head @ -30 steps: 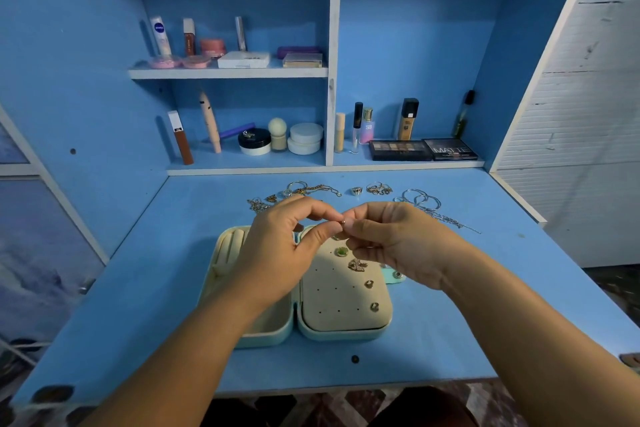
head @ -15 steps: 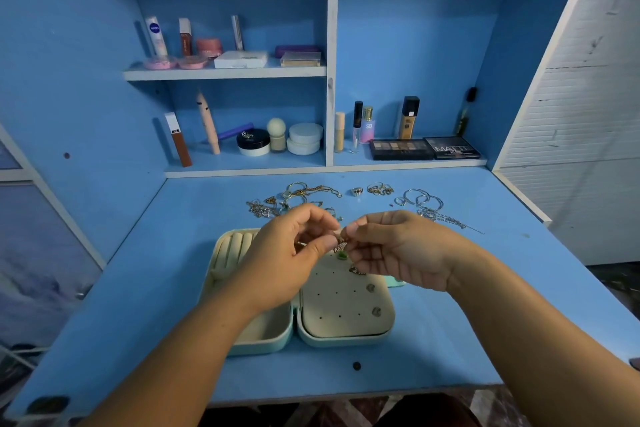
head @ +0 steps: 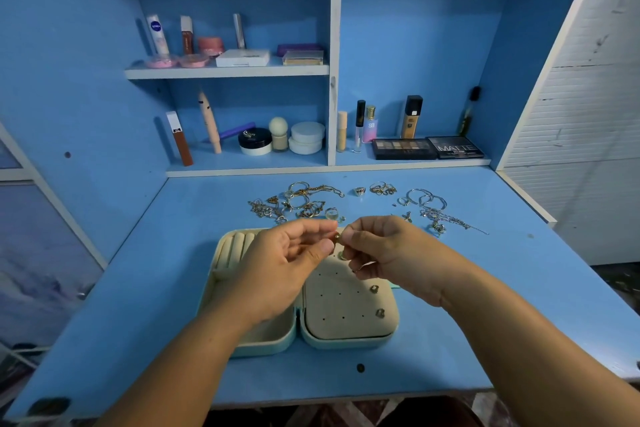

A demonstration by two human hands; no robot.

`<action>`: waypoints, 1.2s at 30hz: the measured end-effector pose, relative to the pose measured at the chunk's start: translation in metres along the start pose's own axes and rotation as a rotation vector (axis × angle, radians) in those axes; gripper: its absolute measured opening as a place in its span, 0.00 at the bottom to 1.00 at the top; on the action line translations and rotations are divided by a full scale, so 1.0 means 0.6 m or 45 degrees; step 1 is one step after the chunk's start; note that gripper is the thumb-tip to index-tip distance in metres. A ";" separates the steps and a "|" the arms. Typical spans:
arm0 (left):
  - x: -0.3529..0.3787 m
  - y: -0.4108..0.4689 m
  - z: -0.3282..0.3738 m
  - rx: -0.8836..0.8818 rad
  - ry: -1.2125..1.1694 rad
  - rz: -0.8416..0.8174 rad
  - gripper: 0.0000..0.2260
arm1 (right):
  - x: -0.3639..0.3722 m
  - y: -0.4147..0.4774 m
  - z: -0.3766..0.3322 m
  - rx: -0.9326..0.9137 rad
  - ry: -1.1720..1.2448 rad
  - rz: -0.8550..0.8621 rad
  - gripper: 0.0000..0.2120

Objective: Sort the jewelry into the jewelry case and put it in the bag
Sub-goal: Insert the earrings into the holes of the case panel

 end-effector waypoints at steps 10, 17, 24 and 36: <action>-0.007 0.009 -0.004 0.039 0.026 0.138 0.04 | 0.014 0.001 0.012 0.140 0.313 -0.051 0.07; -0.010 0.006 0.009 0.182 0.260 0.175 0.03 | -0.031 0.019 -0.002 -0.184 -0.516 0.237 0.07; -0.020 0.010 0.013 0.275 0.511 0.153 0.07 | -0.056 0.067 0.016 -0.405 -1.373 0.216 0.18; -0.009 0.008 -0.001 0.454 0.836 0.093 0.02 | -0.045 0.076 0.012 -0.261 -1.181 0.304 0.16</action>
Point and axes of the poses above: each hand's wrist, its own y-axis towards the middle knuckle, its own x-axis out of the palm, z = x × y, the point moved 6 cm from there along y, towards the middle knuckle, and after that the axes turned 15 degrees about z, right-handed, at the moved point
